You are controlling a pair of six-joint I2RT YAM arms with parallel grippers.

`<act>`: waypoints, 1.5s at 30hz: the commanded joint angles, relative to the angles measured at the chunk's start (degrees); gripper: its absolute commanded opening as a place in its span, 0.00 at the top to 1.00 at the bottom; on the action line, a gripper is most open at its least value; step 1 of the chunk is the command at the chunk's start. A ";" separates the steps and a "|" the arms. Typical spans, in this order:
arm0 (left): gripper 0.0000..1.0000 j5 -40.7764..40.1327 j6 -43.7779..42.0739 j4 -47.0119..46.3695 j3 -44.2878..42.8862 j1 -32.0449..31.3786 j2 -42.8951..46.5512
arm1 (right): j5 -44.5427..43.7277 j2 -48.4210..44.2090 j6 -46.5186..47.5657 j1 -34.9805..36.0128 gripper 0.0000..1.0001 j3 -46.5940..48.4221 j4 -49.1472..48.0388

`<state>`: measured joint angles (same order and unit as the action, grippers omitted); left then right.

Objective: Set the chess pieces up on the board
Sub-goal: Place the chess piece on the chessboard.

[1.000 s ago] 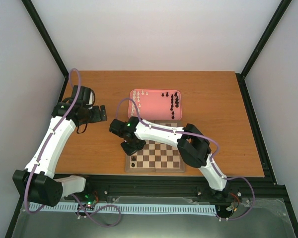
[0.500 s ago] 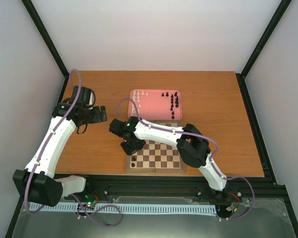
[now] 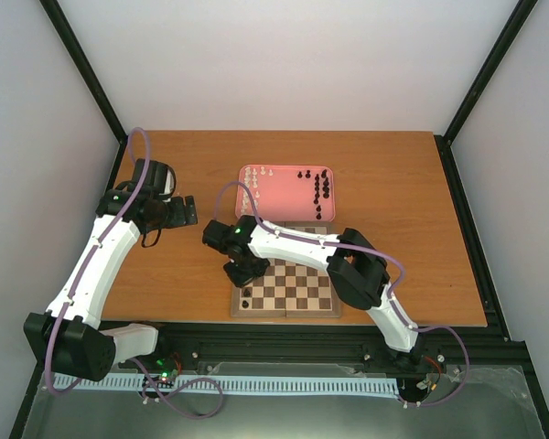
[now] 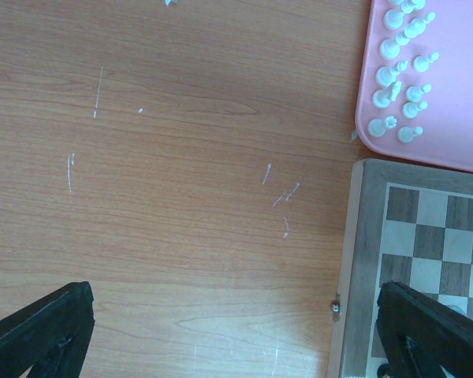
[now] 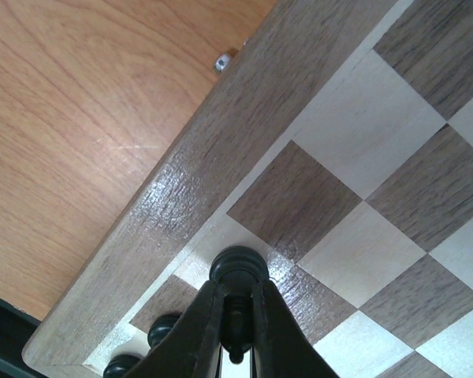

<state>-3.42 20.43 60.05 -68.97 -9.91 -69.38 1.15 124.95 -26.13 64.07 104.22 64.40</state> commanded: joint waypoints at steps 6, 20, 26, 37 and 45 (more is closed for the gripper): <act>0.00 -0.37 -1.16 -0.35 -0.28 0.13 1.04 | 1.00 -1.77 0.44 0.74 0.94 -1.97 0.11; 0.00 -0.29 -1.19 -0.29 -0.46 0.13 1.18 | 1.48 -0.31 0.82 0.97 0.93 -0.35 0.35; 0.00 -0.16 -1.19 -0.33 -0.29 0.16 1.18 | 1.42 0.42 0.95 0.97 0.92 0.67 0.74; 0.00 0.53 -1.26 -0.53 -0.12 0.16 0.94 | 0.50 1.41 0.90 0.97 0.84 3.12 1.38; 0.00 0.99 -1.18 -0.81 0.24 0.16 0.84 | -0.19 1.10 0.65 0.97 0.83 3.34 2.26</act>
<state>-3.16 20.18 59.99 -68.60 -9.91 -69.34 1.98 125.75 -25.10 64.31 106.48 65.17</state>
